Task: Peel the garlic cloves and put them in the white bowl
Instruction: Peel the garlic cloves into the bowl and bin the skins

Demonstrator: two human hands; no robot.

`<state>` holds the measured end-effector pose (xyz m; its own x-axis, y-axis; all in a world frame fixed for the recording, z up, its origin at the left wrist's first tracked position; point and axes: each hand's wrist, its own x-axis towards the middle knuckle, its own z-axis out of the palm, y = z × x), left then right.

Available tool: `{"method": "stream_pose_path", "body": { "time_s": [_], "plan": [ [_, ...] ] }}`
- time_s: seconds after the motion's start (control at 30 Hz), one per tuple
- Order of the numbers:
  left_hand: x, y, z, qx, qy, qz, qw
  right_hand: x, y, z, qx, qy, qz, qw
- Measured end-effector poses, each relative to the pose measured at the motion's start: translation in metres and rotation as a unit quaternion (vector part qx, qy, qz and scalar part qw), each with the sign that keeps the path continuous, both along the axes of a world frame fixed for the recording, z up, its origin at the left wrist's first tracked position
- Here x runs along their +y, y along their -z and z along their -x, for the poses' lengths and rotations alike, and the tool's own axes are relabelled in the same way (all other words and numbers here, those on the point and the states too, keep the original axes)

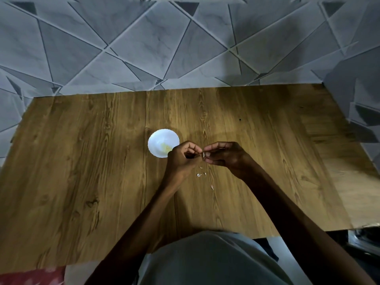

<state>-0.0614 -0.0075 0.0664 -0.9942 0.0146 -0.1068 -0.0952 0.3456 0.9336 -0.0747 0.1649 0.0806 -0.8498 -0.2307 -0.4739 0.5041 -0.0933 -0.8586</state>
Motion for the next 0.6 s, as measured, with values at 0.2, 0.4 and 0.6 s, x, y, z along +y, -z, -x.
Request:
{"method": "stream_pose_path", "body": {
  "time_s": [0.2,0.4,0.6],
  "plan": [
    [0.001,0.003,0.0,0.017,0.02,0.013,1.0,-0.002,0.005,0.003,0.007,0.014,-0.049,0.999],
    [-0.002,0.008,-0.001,-0.011,0.021,0.027,0.999,-0.001,0.01,0.0,0.021,0.02,-0.031,0.999],
    [-0.007,0.004,-0.004,0.001,0.056,0.069,0.996,-0.002,0.011,-0.005,0.04,0.011,-0.047,0.998]
  ]
}}
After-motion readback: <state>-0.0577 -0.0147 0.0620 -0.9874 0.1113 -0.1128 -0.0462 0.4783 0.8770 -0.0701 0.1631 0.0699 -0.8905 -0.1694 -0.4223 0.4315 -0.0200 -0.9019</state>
